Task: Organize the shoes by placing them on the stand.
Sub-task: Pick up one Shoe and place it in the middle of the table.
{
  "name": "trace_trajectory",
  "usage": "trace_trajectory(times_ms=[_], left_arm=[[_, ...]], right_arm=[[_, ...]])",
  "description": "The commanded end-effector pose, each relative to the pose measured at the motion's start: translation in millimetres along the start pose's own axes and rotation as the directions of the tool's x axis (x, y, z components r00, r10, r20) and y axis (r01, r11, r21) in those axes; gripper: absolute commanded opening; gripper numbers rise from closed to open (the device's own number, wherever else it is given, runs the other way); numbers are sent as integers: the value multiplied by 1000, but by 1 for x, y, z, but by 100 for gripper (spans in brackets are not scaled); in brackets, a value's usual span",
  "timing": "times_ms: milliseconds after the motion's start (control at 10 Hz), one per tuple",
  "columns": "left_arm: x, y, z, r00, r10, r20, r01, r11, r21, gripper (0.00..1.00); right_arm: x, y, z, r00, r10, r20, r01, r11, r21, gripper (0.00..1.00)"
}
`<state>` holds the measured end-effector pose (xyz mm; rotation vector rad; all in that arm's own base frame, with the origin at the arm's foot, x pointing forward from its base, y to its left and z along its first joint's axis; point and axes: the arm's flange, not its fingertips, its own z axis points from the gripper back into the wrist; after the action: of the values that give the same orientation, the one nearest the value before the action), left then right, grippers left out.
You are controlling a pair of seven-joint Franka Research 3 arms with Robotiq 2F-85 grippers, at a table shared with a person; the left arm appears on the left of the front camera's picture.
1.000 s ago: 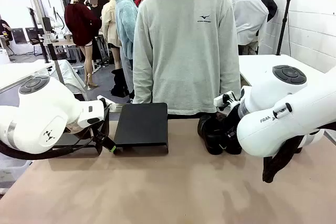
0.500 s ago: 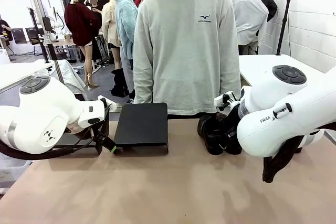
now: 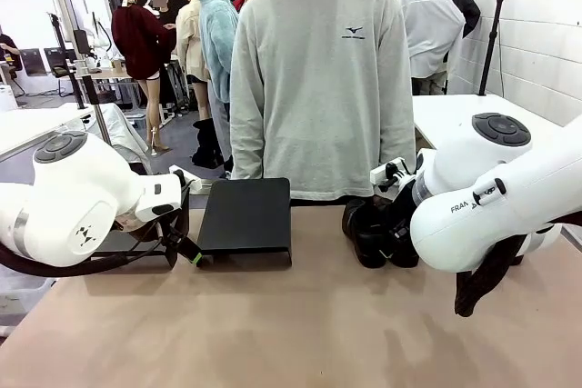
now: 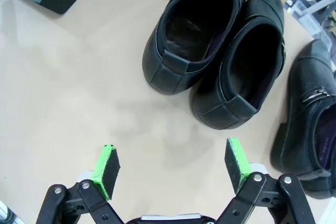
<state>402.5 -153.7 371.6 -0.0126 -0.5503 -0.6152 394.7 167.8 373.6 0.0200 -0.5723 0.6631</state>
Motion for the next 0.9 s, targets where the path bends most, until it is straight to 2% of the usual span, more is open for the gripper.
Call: trace_trajectory(times_ms=[0,300,400,500,600,800], left_arm=[[-1,2,0,1000,6,0,-6,1000,0,100],[0,0,0,1000,0,0,0,1000,0,98],[0,0,11,999,-20,37,21,1000,-11,98],[4,9,34,997,-16,73,16,1000,5,98],[5,22,57,992,-1,127,4,1000,-24,98],[-5,53,96,980,33,198,6,981,-193,98]], right_arm=[[0,0,0,1000,0,0,0,1000,0,100],[0,0,0,1000,0,0,0,1000,0,100],[1,-5,20,1000,17,26,-16,1000,-10,100],[0,-15,42,998,8,69,-10,1000,28,100],[-2,-27,63,992,-9,127,-1,997,77,100],[-9,-60,97,977,-61,205,23,983,184,100]])
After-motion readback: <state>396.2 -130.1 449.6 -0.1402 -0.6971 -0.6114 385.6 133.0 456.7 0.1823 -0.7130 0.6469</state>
